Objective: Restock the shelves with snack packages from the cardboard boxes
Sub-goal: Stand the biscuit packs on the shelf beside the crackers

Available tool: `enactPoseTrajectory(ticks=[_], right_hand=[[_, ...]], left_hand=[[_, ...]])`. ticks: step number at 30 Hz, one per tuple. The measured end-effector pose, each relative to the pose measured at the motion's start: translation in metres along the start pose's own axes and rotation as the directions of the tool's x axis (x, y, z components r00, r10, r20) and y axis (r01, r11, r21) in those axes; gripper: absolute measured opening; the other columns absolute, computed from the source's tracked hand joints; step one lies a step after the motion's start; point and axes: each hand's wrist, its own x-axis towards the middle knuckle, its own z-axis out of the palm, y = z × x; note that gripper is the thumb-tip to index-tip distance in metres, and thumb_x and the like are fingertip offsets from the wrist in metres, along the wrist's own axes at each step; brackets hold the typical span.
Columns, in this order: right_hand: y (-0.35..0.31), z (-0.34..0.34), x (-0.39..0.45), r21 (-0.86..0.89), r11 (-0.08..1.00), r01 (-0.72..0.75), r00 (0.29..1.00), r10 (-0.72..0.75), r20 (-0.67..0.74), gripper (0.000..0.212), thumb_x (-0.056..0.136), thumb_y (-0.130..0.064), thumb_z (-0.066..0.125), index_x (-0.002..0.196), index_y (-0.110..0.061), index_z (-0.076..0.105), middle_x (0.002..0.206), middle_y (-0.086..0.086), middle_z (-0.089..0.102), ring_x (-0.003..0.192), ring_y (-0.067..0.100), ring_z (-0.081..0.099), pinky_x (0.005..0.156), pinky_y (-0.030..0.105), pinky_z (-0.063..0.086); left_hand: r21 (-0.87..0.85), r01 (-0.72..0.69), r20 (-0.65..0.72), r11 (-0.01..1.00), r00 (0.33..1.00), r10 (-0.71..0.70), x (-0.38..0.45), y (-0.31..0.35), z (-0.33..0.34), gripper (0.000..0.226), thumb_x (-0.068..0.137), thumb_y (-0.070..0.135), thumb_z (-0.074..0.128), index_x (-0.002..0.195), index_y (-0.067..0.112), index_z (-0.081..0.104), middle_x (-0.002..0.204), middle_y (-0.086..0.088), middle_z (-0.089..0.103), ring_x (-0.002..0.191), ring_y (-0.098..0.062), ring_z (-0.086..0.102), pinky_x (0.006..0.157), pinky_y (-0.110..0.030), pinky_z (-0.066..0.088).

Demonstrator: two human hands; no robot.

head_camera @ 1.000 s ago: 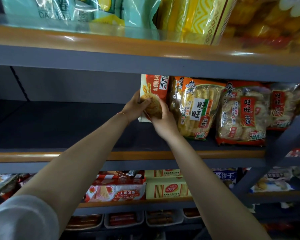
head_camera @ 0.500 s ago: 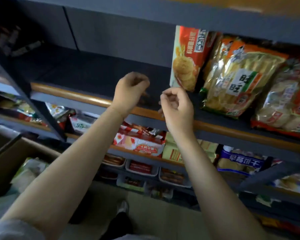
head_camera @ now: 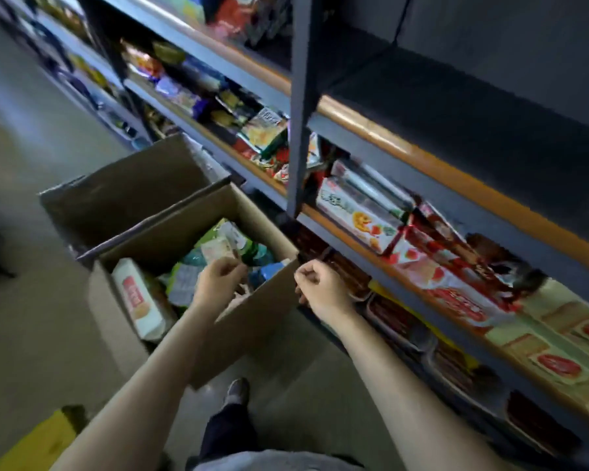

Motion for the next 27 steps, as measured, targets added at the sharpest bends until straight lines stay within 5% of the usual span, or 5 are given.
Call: enactPoseTrajectory(ticks=[4,7,11,20,27], right_hand=[[0.004,0.095,0.040,-0.108,0.986,-0.124,0.983,0.137,0.119,0.019,0.099,-0.020,0.056,0.081,-0.023,0.058,0.076,0.000,0.064,0.067,0.017,0.062,0.066,0.036,0.051],[0.002,0.155,0.068,-0.230,0.960,-0.161,0.973,0.193,0.128,0.001,0.098,-0.017,0.058,0.097,-0.017,0.058,0.094,-0.001,0.061,0.089,0.018,0.060,0.072,0.029,0.044],[0.005,0.209,0.104,-0.394,0.890,-0.230,0.967,0.254,0.010,0.047,0.093,-0.018,0.066,0.133,-0.010,0.042,0.131,0.010,0.049,0.118,0.027,0.053,0.090,0.038,0.050],[0.049,0.267,0.164,-0.608,0.686,-0.400,0.895,0.436,-0.096,0.098,0.071,-0.045,0.085,0.143,-0.014,0.025,0.137,0.014,0.045,0.123,0.036,0.051,0.099,0.052,0.049],[0.040,0.274,0.166,-0.364,0.781,-0.508,0.861,0.470,-0.194,0.069,0.073,-0.035,0.084,0.123,-0.018,0.040,0.130,0.006,0.056,0.116,0.030,0.059,0.094,0.043,0.051]], left_hand=[[0.165,0.037,-0.101,0.986,0.995,-0.020,0.033,-0.060,-0.064,0.014,0.096,0.026,0.066,0.093,0.016,0.075,0.090,-0.003,0.072,0.090,-0.026,0.069,0.079,-0.041,0.053],[0.400,-0.031,-0.118,0.916,0.989,0.085,0.058,-0.101,-0.104,0.024,0.093,0.029,0.069,0.113,0.016,0.075,0.125,-0.006,0.065,0.118,-0.027,0.059,0.098,-0.040,0.045],[0.600,-0.137,-0.015,0.788,0.983,0.183,0.094,-0.150,-0.131,0.042,0.092,0.034,0.068,0.132,0.022,0.065,0.151,-0.008,0.048,0.148,-0.030,0.031,0.123,-0.053,0.013],[0.685,-0.203,0.048,0.699,0.971,0.234,0.117,-0.207,-0.129,0.036,0.096,0.039,0.055,0.125,0.022,0.068,0.147,-0.009,0.054,0.152,-0.030,0.025,0.125,-0.056,0.008],[0.568,-0.153,0.004,0.809,0.983,0.183,0.122,-0.209,-0.131,0.031,0.093,0.036,0.057,0.117,0.024,0.071,0.144,-0.006,0.056,0.150,-0.028,0.027,0.126,-0.052,0.007]])
